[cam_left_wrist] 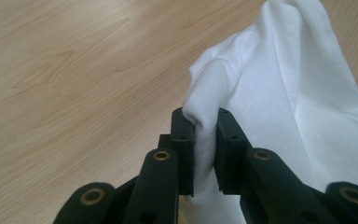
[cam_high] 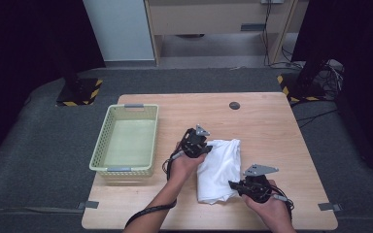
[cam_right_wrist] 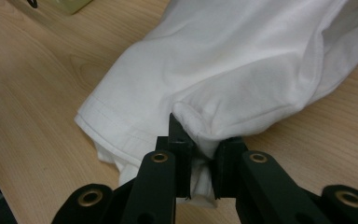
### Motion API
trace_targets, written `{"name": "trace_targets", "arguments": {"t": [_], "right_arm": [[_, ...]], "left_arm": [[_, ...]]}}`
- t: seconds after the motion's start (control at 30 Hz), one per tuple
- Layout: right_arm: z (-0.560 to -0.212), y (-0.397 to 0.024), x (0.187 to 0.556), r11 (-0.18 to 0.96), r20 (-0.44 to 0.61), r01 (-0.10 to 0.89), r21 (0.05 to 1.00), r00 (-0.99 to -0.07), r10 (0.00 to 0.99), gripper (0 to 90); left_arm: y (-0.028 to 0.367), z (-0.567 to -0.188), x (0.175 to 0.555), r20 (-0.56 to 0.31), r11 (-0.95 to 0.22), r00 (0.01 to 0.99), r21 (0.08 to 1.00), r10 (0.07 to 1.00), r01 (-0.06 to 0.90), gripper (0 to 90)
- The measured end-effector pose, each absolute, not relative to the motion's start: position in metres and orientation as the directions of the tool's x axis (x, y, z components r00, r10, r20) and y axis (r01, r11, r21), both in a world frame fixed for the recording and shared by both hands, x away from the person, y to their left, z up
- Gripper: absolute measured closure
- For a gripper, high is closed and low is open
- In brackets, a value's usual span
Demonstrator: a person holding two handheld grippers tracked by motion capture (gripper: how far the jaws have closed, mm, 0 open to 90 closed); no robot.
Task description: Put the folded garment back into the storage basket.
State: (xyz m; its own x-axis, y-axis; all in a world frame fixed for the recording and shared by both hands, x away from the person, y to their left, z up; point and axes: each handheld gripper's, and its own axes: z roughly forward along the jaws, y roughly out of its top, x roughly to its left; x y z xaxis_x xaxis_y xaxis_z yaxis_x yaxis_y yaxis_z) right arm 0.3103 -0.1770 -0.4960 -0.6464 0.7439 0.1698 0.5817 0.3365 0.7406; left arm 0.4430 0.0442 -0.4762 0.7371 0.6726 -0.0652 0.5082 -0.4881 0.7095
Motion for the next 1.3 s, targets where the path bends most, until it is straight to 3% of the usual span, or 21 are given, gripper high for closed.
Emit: {"name": "trace_targets", "arguments": {"t": [1.3], "right_arm": [[-0.459, -0.139, 0.329, 0.358, 0.145, 0.483, 0.799, -0.733, 0.665, 81.1]], "left_arm": [[0.091, -0.420, 0.461, -0.037, -0.488, 0.725, 0.715, 0.688, 0.500, 81.3]]}}
